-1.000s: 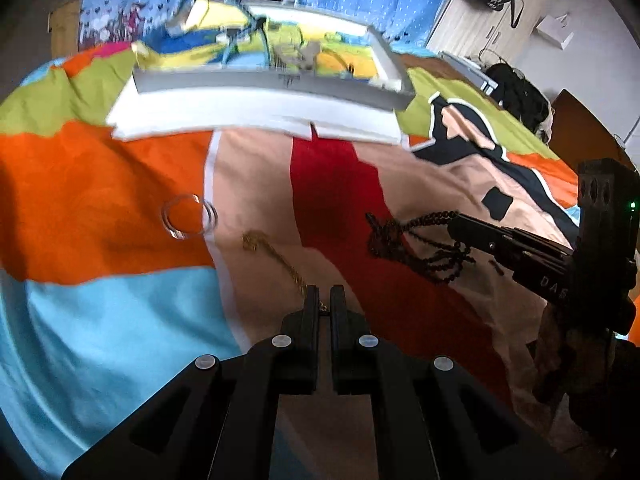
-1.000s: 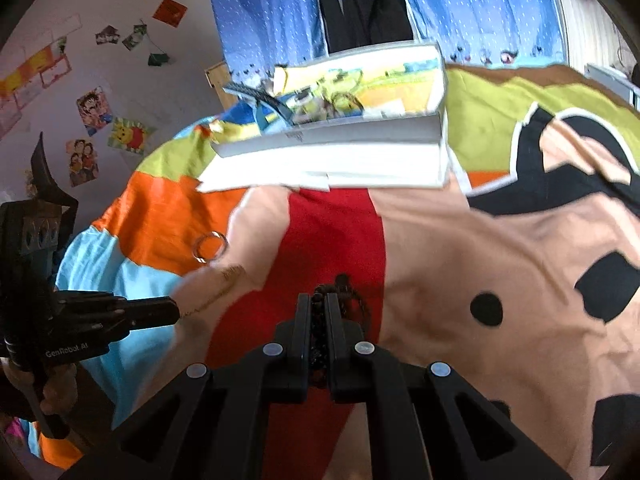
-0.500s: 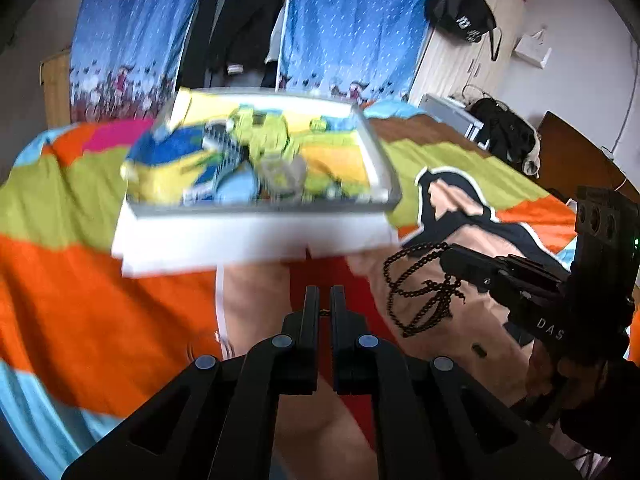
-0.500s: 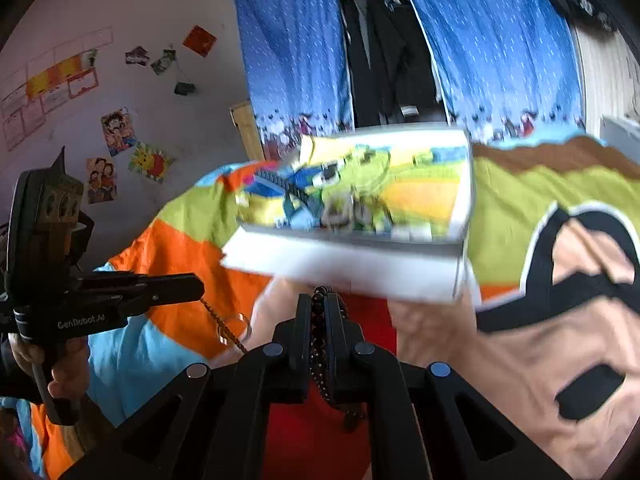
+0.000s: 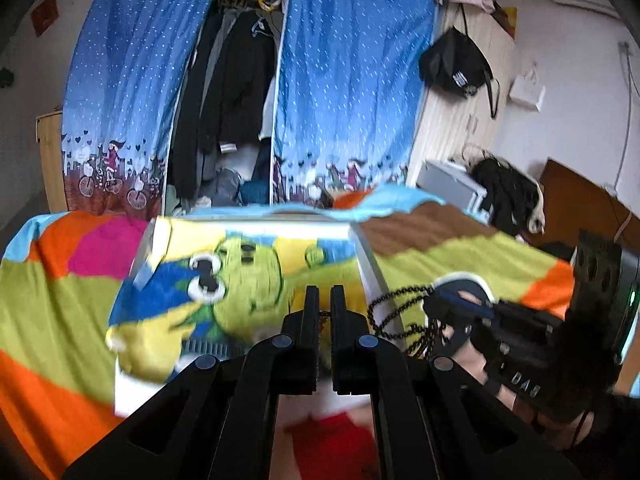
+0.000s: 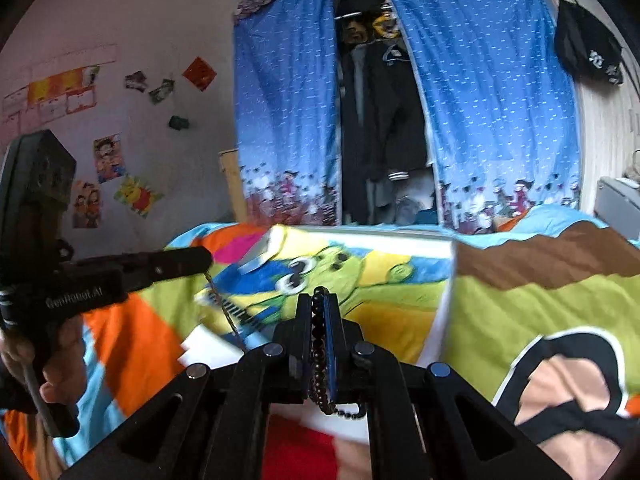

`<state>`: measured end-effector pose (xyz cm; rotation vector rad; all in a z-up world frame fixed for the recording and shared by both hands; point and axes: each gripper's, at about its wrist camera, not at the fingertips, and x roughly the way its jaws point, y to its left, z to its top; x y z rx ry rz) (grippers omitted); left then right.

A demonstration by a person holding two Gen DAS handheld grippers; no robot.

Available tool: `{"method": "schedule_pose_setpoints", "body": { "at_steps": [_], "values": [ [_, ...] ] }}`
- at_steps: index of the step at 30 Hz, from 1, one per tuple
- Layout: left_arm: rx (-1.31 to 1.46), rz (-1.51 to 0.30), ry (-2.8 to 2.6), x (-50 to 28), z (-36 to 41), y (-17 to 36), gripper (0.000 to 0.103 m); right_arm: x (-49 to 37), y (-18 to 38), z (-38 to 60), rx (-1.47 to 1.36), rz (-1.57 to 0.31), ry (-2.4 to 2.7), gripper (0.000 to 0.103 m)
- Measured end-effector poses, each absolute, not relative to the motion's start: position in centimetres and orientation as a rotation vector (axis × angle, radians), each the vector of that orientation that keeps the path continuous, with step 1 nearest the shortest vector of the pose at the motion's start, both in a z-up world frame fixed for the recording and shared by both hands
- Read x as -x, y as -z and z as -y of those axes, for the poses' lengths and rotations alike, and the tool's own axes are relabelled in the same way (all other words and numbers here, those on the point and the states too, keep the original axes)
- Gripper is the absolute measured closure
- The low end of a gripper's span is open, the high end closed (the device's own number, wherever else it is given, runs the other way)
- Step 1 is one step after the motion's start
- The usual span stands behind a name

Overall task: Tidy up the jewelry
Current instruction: 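Carry gold chain and bead bracelet into the white tray and open both tools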

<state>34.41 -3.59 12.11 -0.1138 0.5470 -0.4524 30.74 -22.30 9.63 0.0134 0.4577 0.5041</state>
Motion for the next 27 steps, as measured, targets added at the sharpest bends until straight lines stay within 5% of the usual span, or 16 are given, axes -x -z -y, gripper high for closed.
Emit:
{"method": "schedule_pose_setpoints", "body": {
  "at_steps": [22,27],
  "values": [
    [0.144,-0.773,0.390,-42.7,4.6,-1.0,0.100,-37.7,0.6,24.0,-0.082,-0.667,-0.415,0.095],
    [0.157,-0.783,0.452,-42.4,4.8,-0.9,0.095,-37.0,-0.2,24.6,-0.051,-0.617,-0.376,0.060]
  ]
}}
